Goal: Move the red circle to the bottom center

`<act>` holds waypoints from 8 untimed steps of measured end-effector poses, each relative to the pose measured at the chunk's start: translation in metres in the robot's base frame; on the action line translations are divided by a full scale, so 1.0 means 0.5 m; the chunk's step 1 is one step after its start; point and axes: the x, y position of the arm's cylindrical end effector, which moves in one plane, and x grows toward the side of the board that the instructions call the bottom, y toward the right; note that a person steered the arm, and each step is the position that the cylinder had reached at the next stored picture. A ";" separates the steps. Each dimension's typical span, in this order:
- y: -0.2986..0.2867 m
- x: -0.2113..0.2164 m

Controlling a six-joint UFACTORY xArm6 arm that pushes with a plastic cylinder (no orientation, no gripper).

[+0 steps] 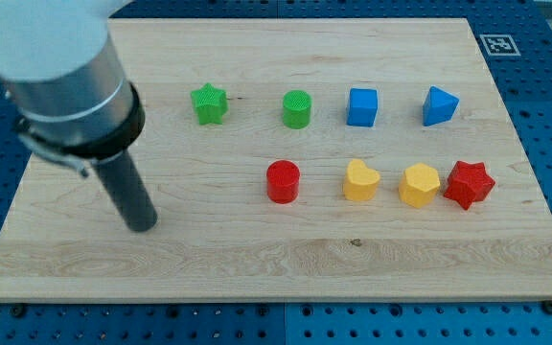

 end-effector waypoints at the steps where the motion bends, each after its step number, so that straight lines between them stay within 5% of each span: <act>1: 0.019 -0.099; 2: 0.044 -0.172; 4: 0.095 -0.181; 6: 0.308 -0.225; 8: 0.331 -0.213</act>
